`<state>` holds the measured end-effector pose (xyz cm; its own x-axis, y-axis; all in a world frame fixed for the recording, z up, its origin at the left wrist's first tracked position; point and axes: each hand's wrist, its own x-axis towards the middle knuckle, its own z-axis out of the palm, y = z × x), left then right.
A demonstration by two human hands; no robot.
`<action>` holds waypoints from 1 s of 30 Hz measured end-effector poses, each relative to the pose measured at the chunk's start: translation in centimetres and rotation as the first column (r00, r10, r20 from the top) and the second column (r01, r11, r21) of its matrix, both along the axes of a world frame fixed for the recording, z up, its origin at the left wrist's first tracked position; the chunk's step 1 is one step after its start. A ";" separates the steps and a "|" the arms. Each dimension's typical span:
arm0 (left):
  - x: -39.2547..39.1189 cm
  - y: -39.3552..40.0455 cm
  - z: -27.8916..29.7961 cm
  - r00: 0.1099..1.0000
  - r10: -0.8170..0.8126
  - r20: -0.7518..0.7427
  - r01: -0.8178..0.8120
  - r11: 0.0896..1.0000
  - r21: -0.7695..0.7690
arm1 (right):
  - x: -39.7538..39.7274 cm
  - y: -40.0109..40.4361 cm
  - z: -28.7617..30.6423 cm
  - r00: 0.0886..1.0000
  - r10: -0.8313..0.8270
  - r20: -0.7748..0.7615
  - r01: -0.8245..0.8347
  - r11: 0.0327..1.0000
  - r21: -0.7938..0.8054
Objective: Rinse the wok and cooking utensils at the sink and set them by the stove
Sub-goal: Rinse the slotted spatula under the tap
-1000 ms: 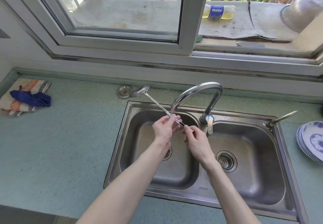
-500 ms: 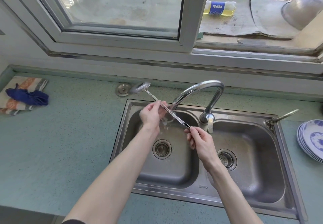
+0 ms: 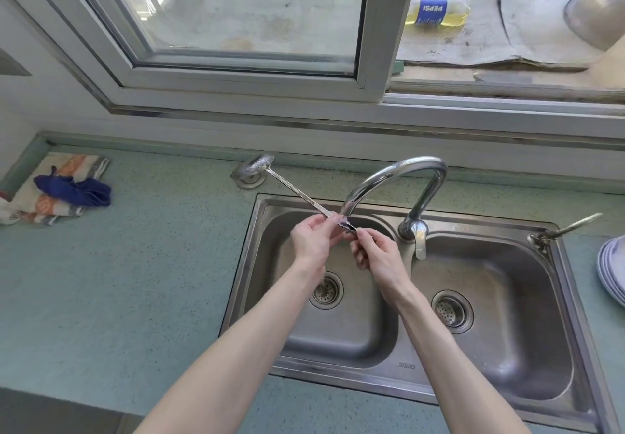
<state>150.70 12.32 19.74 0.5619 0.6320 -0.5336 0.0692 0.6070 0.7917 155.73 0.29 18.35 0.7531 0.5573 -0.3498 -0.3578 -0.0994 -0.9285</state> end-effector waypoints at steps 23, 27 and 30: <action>1.3 3.4 -0.7 0.980 0.200 -0.017 -0.200 0.980 0.003 | 1.0 1.0 -1.2 0.993 0.090 0.072 -0.082 0.991 -0.109; 1.0 4.1 -1.0 0.978 0.208 -0.003 -0.208 0.978 -0.020 | 1.8 2.0 -1.1 0.987 0.121 0.105 -0.108 0.987 -0.119; 0.8 4.5 -0.9 0.975 0.219 0.025 -0.218 0.975 -0.039 | 2.2 2.7 -1.1 0.982 0.142 0.125 -0.127 0.985 -0.121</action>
<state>151.48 16.86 18.81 0.4278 0.7223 -0.5434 -0.0908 0.6325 0.7692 157.96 2.97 17.27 0.7178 0.6193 -0.3182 -0.2090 -0.2444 -0.9469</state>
